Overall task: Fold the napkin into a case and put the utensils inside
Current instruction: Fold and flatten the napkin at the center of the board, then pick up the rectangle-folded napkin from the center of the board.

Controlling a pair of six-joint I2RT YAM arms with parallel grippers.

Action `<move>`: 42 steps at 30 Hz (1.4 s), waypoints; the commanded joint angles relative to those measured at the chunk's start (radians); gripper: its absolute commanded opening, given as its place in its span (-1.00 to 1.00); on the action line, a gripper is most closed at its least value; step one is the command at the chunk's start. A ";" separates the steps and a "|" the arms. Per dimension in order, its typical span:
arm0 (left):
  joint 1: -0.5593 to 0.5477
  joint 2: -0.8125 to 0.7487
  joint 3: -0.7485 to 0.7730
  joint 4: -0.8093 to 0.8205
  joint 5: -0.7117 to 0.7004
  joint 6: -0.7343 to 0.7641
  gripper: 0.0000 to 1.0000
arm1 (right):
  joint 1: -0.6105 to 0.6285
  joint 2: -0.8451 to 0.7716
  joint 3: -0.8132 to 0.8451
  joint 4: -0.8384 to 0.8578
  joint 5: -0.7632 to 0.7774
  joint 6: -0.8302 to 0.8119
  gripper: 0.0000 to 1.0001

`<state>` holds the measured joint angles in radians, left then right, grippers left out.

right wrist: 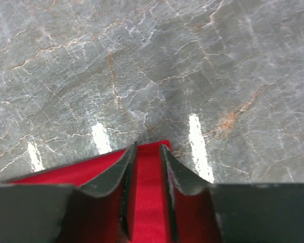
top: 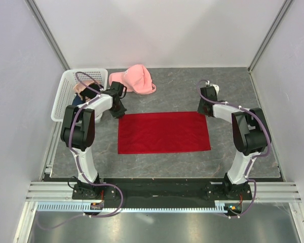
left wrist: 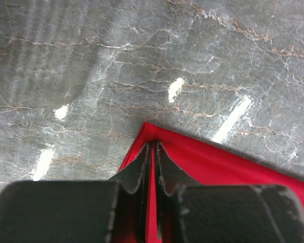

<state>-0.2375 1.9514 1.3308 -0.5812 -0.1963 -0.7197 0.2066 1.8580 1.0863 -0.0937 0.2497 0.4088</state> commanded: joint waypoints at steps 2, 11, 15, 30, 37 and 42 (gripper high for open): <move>-0.005 -0.126 -0.021 -0.013 0.082 0.046 -0.67 | -0.003 -0.132 0.058 -0.148 0.077 -0.008 -0.01; -0.104 -0.339 -0.175 0.090 0.279 0.086 -0.39 | -0.006 -0.313 -0.140 -0.253 -0.042 -0.070 0.58; -0.158 -0.374 -0.203 0.144 0.379 0.098 -0.33 | -0.006 -0.307 -0.187 -0.235 -0.098 -0.110 0.61; -0.336 -0.324 -0.194 0.230 0.455 0.094 -0.11 | 0.000 -0.261 -0.266 -0.189 -0.184 -0.096 0.48; -0.365 -0.278 -0.182 0.244 0.474 0.077 -0.11 | 0.007 -0.232 -0.281 -0.179 -0.217 -0.064 0.11; -0.367 -0.286 -0.183 0.245 0.468 0.072 -0.10 | 0.011 -0.197 -0.270 -0.192 -0.224 -0.053 -0.10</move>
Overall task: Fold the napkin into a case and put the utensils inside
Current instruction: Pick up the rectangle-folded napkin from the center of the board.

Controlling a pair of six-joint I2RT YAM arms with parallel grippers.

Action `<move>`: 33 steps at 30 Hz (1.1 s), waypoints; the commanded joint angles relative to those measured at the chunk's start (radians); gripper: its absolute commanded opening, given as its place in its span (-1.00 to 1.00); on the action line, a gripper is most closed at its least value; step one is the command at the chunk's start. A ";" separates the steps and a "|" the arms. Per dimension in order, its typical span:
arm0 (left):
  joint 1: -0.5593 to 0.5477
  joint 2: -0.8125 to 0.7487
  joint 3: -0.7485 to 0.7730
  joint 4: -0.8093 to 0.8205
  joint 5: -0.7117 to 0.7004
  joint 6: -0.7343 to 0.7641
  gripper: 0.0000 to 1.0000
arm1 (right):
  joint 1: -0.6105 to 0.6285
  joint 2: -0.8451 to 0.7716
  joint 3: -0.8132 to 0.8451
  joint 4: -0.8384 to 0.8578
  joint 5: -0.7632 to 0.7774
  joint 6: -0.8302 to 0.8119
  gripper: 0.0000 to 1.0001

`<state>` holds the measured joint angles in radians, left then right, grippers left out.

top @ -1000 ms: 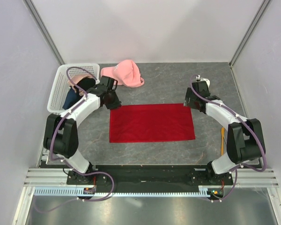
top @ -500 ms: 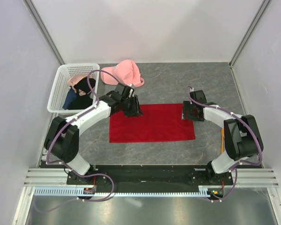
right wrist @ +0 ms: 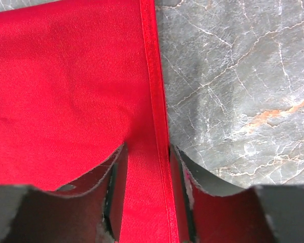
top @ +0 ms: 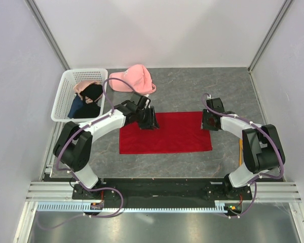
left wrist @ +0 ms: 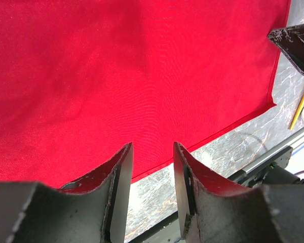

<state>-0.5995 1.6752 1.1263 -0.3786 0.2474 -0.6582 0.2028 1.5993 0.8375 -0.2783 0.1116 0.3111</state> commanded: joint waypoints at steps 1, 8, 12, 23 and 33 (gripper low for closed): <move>-0.005 -0.009 0.021 0.043 0.021 0.011 -0.10 | 0.015 0.068 -0.021 -0.010 -0.082 0.046 -0.16; -0.005 -0.014 0.015 0.044 0.027 0.006 -0.11 | 0.020 0.070 -0.011 -0.029 -0.055 0.049 -0.52; -0.005 -0.003 0.015 0.053 0.046 -0.001 -0.15 | 0.020 0.031 -0.009 -0.021 -0.030 0.033 -0.97; -0.016 0.129 0.066 0.119 0.085 -0.073 -0.25 | 0.018 -0.156 -0.015 -0.093 0.051 0.005 -1.00; -0.051 0.233 0.136 0.167 0.112 -0.123 -0.28 | 0.018 -0.268 0.031 -0.193 0.073 -0.043 -1.00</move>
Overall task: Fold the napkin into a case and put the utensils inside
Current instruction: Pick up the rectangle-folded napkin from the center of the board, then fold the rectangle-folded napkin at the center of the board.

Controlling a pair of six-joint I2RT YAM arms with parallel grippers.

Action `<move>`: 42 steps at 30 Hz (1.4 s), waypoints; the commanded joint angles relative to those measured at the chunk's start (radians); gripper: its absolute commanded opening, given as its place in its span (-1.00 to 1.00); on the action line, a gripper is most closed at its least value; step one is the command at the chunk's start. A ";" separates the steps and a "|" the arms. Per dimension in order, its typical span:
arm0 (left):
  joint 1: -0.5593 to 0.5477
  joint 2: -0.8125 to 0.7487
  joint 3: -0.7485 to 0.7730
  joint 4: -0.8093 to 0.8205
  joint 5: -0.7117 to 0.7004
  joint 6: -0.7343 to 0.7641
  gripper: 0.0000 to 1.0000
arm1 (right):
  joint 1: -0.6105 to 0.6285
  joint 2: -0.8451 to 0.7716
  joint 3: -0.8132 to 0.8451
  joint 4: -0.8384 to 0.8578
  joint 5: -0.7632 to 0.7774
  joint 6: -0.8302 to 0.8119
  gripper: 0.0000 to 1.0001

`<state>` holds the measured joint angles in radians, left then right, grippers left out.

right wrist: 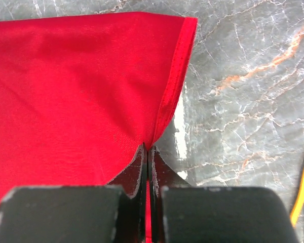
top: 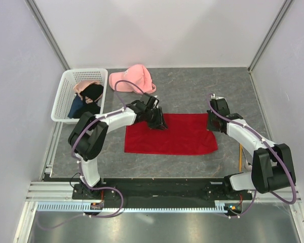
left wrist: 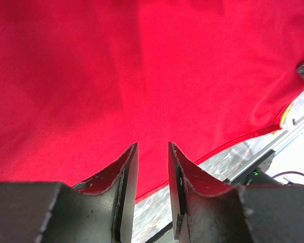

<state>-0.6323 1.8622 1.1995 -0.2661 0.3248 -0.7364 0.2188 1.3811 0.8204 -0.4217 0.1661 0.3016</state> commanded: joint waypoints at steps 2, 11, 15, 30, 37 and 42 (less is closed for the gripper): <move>-0.023 0.081 0.071 0.062 0.039 -0.057 -0.28 | 0.008 -0.063 0.057 -0.054 -0.005 -0.044 -1.00; -0.069 0.178 0.057 0.129 0.049 -0.132 -0.32 | 0.106 -0.088 0.175 -0.092 -0.056 -0.045 -1.00; -0.096 0.169 0.041 0.165 0.043 -0.162 -0.34 | 0.154 -0.073 0.206 -0.103 -0.099 -0.022 -1.00; 0.078 -0.254 -0.287 0.076 -0.067 -0.103 -0.37 | 0.284 -0.050 0.256 -0.127 -0.106 -0.001 -1.00; 0.151 -0.334 -0.402 0.022 -0.190 -0.020 -0.40 | 0.367 -0.027 0.319 -0.157 -0.065 -0.004 -1.00; 0.148 -0.281 -0.434 0.067 -0.165 -0.031 -0.45 | 0.432 0.018 0.376 -0.155 -0.048 0.031 -1.00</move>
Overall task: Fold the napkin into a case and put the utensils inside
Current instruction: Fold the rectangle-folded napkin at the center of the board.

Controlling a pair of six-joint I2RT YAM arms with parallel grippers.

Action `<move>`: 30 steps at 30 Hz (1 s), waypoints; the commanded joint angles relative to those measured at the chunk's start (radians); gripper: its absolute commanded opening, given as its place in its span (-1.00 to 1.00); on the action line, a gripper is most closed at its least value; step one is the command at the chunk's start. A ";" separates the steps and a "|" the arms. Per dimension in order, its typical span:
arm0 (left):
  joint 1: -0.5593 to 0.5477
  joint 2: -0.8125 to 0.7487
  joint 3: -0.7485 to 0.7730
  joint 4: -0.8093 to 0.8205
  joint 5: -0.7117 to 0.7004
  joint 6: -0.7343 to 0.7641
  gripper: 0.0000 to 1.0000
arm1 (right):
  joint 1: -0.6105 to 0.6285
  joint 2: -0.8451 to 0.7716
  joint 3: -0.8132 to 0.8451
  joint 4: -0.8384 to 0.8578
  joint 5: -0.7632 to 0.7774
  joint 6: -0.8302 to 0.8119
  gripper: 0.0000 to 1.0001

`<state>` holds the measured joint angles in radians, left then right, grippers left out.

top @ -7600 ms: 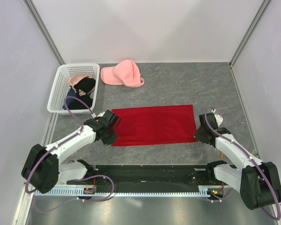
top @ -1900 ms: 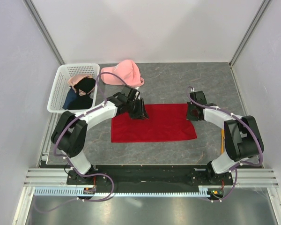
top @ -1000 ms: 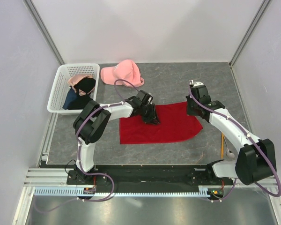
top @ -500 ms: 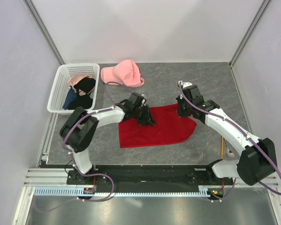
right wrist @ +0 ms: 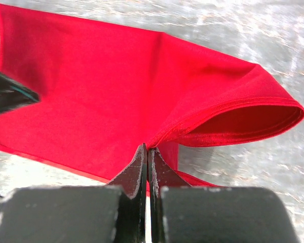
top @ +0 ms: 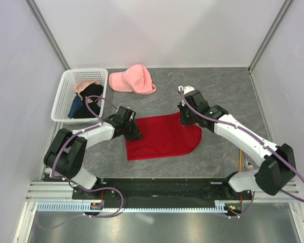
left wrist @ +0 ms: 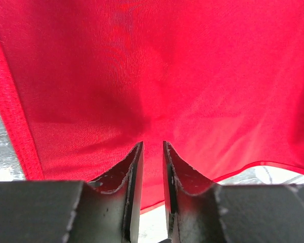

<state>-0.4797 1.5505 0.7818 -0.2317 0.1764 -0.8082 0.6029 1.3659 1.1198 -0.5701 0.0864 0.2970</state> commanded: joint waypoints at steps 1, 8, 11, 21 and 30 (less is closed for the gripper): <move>-0.007 0.037 -0.022 0.044 -0.012 0.035 -0.46 | 0.066 0.047 0.090 0.001 0.030 0.048 -1.00; -0.057 0.072 -0.009 0.077 0.000 0.009 -0.48 | 0.161 0.116 0.126 0.061 0.033 0.188 -1.00; -0.059 0.072 0.000 0.077 0.000 0.007 -0.48 | 0.192 0.131 0.124 0.102 0.015 0.249 -1.00; -0.063 -0.012 0.014 0.039 0.021 -0.008 -0.49 | 0.213 0.136 0.014 0.303 -0.040 0.416 -1.00; 0.044 -0.144 -0.041 -0.043 -0.031 0.032 -0.53 | 0.218 0.144 0.021 0.306 -0.074 0.335 -1.00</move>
<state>-0.4950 1.4193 0.7692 -0.2462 0.1757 -0.8062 0.8108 1.5066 1.1355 -0.3092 0.0486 0.6659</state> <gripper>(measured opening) 0.247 0.010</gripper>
